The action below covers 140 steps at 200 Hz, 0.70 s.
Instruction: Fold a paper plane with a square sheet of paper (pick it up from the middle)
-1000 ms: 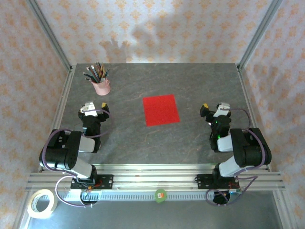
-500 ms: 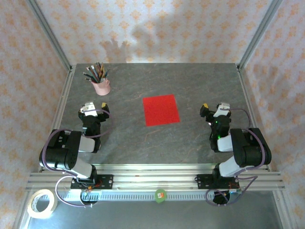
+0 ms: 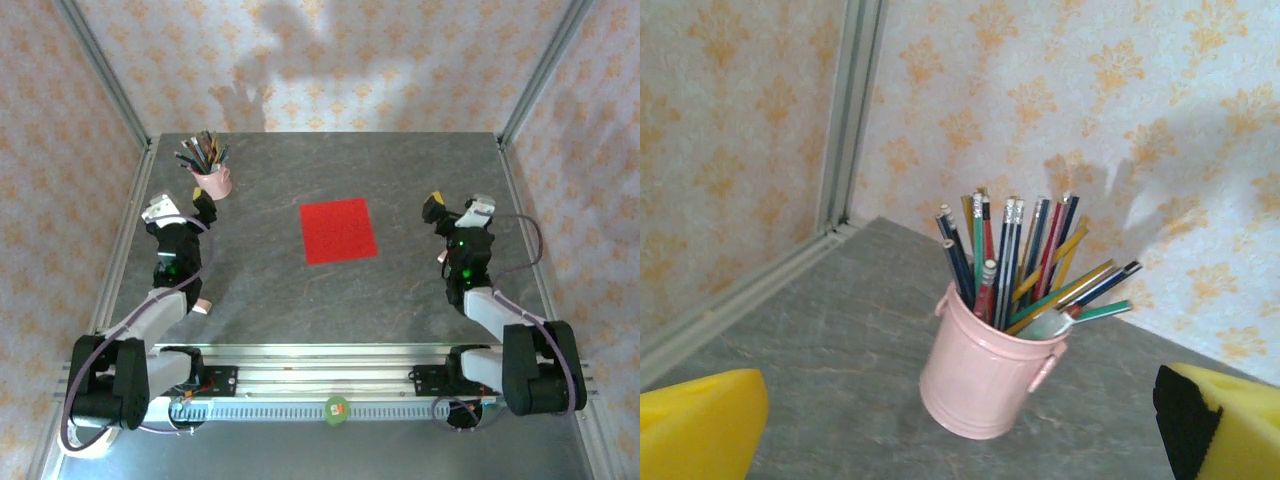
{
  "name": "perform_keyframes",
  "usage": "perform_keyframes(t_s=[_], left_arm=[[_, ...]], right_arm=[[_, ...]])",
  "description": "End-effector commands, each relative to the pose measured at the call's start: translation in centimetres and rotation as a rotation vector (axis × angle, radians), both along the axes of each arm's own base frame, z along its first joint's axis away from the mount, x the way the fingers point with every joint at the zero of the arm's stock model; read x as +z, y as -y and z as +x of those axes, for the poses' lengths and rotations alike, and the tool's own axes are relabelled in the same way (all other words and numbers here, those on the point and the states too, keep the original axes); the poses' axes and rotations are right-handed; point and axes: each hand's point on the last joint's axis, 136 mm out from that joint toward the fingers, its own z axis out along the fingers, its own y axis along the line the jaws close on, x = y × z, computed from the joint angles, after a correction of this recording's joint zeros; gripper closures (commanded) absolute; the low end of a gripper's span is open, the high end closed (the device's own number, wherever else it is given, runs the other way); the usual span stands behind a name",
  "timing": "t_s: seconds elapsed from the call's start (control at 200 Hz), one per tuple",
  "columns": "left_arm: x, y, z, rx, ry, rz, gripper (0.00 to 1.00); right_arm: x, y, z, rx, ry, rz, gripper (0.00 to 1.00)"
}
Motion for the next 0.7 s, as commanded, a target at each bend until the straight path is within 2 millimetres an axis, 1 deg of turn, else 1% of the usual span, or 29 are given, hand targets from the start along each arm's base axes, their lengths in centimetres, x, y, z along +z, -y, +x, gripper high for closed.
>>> perform_keyframes(t_s=[0.0, 0.04, 0.07, 0.09, 0.115, 0.19, 0.205, 0.255, 0.365, 0.415, 0.44, 0.49, 0.581, 0.696], left_arm=[[-0.7, 1.8, 0.6, -0.094, -0.082, -0.166, 0.01], [-0.3, 3.0, 1.1, -0.168, -0.092, -0.189, 0.01], [-0.2, 4.0, 1.5, -0.224, -0.107, -0.205, 0.01], [-0.1, 4.6, 1.7, -0.254, -0.114, -0.215, 0.01], [-0.1, 5.2, 2.0, -0.286, -0.125, -0.230, 0.01], [-0.2, 6.6, 2.8, -0.362, -0.145, -0.278, 0.01], [-0.4, 6.9, 2.9, -0.373, -0.150, -0.288, 0.01], [-0.7, 7.8, 3.4, -0.416, -0.168, -0.324, 0.01], [-2.1, 9.6, 4.4, -0.482, -0.234, -0.405, 0.01], [-2.7, 10.5, 4.7, -0.505, -0.261, -0.414, 0.01], [-3.0, 11.0, 4.8, -0.506, -0.271, -0.446, 0.01], [-3.7, 12.0, 5.0, -0.519, -0.297, -0.459, 0.01], [-5.0, 14.4, 5.2, -0.558, -0.352, -0.475, 0.01], [-6.9, 17.0, 5.7, -0.592, -0.422, -0.509, 0.01]], right_arm=[[-1.0, -1.1, 0.8, 0.031, -0.138, 0.142, 0.01], [-0.8, -1.7, 1.4, 0.051, -0.170, 0.178, 0.00], [0.0, -2.5, 1.9, 0.093, -0.178, 0.197, 0.01], [-0.4, -3.0, 2.3, 0.115, -0.200, 0.201, 0.01], [-0.2, -4.0, 2.9, 0.161, -0.215, 0.210, 0.01], [0.1, -5.5, 4.0, 0.209, -0.243, 0.250, 0.01], [0.4, -6.0, 4.2, 0.227, -0.242, 0.259, 0.01], [0.5, -7.2, 4.8, 0.284, -0.272, 0.287, 0.01], [-0.5, -10.2, 5.9, 0.390, -0.341, 0.296, 0.00], [-1.3, -11.2, 6.0, 0.398, -0.366, 0.292, 0.14], [-1.9, -11.8, 6.0, 0.408, -0.381, 0.294, 0.18], [-3.0, -13.1, 6.1, 0.428, -0.424, 0.295, 0.19], [-6.1, -15.7, 6.2, 0.457, -0.541, 0.263, 0.21], [-9.5, -19.0, 6.5, 0.510, -0.668, 0.235, 0.26]])
